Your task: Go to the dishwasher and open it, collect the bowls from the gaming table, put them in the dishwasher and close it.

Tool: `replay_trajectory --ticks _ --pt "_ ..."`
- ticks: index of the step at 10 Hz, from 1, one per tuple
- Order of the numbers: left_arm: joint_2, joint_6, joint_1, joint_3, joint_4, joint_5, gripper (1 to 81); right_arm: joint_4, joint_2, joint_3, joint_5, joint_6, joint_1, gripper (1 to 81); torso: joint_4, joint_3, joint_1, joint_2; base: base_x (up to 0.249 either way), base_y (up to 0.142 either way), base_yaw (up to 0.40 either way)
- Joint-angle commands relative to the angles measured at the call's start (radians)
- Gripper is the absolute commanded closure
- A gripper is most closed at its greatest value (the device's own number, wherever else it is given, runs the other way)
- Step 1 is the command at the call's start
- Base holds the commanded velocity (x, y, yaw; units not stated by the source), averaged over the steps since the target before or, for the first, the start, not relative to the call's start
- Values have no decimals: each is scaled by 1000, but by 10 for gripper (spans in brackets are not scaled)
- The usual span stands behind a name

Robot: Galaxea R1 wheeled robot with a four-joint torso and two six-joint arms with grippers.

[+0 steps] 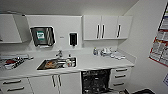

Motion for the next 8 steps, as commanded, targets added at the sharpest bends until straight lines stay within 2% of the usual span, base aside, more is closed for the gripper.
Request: replay_trajectory --ticks 1,2,3,4,5,8 --pt "-1 790 -38 3 -825 -71 10 -2 -7 -11 -57 -1 62 10 0 0 0 0 0 0 0" --pt "-3 800 -29 2 -816 -64 10 -2 -7 -11 -57 -1 60 10 0 0 0 0 0 0 0" --pt "-7 1482 -59 4 -1503 -134 10 -4 -5 -11 -57 -4 58 10 0 0 0 0 0 0 0" --pt "-4 1567 -59 4 -1579 -149 10 -4 -4 -8 -57 -5 57 10 0 0 0 0 0 0 0" --pt "-3 1633 -62 5 -1608 -154 10 -6 -3 -5 -57 -5 56 10 0 0 0 0 0 0 0" --pt "2 1635 -70 7 -1606 -146 10 -7 6 -7 -57 -8 57 10 0 0 0 0 0 0 0"
